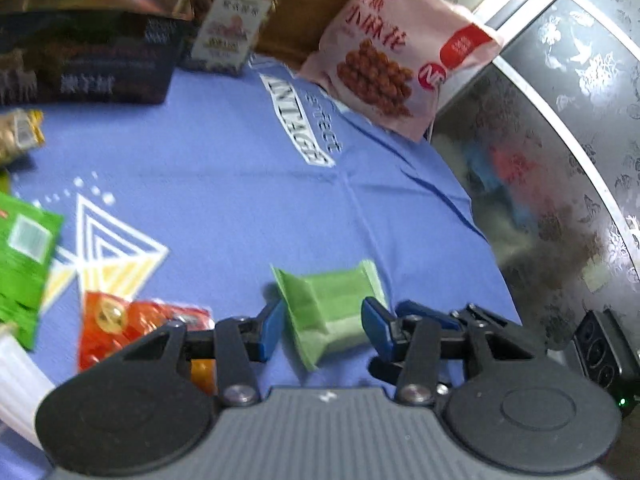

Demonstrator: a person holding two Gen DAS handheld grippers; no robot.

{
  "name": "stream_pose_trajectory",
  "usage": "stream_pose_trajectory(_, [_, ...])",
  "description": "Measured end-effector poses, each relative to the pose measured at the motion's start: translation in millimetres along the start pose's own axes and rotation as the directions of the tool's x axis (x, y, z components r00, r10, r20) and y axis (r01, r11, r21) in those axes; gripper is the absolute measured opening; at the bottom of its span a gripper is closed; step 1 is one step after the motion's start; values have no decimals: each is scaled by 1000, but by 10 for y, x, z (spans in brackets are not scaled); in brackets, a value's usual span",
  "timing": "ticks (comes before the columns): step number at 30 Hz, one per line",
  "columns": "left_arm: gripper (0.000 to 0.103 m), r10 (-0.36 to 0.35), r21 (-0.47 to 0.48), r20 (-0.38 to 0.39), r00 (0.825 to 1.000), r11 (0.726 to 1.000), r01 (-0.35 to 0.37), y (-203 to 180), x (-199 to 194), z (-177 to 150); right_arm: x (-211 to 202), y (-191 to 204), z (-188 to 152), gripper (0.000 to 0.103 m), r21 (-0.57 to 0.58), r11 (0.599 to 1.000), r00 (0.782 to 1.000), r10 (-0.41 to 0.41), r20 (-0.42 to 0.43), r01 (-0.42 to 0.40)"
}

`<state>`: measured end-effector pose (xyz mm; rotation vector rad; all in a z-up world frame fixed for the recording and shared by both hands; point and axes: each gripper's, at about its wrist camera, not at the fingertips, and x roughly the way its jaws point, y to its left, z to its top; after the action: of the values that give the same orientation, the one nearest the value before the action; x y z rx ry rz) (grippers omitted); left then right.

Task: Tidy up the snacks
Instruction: 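Move the left tool to the green wrapped pastry, then close the left tool on the green pastry, then carry the green pastry into the black tin and open the left tool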

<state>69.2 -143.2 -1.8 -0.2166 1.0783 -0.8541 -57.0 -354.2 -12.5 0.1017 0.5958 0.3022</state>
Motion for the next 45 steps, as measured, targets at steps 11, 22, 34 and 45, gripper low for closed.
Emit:
stream_pose_trajectory(11, [26, -1, -6, 11, 1000, 1000, 1, 29, 7, -102, 72, 182, -15, 50, -68, 997, 999, -28, 16, 29])
stream_pose_trajectory(22, [24, 58, -36, 162, 985, 998, -53, 259, -580, -162, 248, 547, 221, 38, -113, 992, 997, 55, 48, -49])
stream_pose_trajectory(34, [27, 149, -114, 192, 970, 985, -129, 646, -848, -342, 529, 969, 266, 44, -194, 969, 988, 152, -13, -151])
stream_pose_trajectory(45, [33, 160, -47, 172, 972, 987, -154, 557, -728, -313, 551, 766, 234, 51, -91, 975, 979, 198, -46, -202])
